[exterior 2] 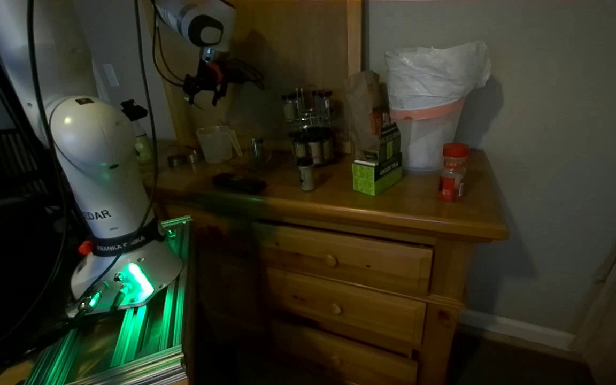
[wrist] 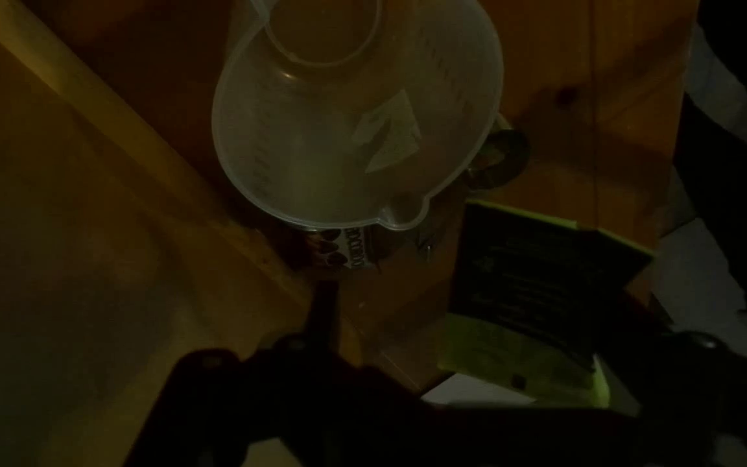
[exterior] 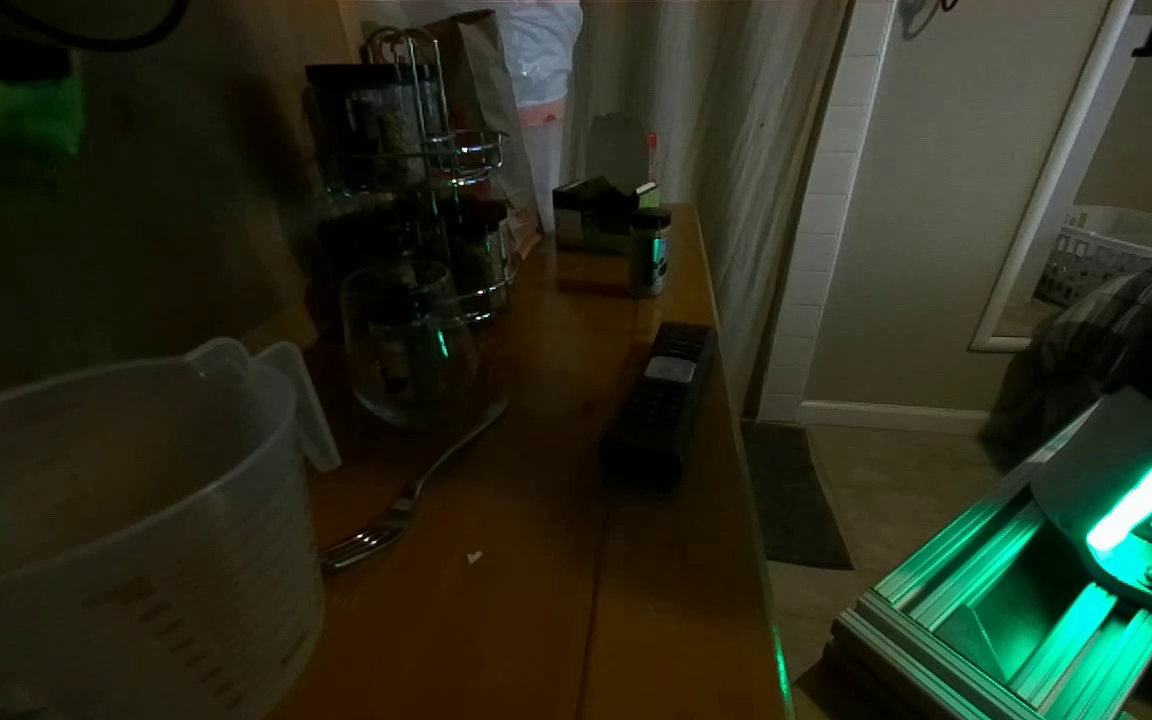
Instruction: Put the green packet in the plastic jar
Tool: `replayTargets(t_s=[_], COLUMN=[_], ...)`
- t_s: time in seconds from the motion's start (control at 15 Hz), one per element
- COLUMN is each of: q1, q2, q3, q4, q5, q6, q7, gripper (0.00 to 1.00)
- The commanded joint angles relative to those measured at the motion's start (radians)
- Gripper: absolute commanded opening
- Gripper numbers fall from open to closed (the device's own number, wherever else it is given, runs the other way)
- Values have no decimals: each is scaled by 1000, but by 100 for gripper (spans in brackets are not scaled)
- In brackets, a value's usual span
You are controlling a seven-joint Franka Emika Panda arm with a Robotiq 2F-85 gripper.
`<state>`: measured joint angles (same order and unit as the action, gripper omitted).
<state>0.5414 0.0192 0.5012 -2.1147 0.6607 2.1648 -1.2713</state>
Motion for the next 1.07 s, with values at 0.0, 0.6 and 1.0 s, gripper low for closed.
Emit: replayTargets(t_s=[0.0, 0.6, 1.0], q1=[-7, -10, -9], q2=[38, 19, -6], q3=[8, 9, 14], q4=[41, 11, -59], q5=[-12, -2, 51], q6=[-8, -17, 56], q7=[24, 6, -72], gripper=[100, 100, 100])
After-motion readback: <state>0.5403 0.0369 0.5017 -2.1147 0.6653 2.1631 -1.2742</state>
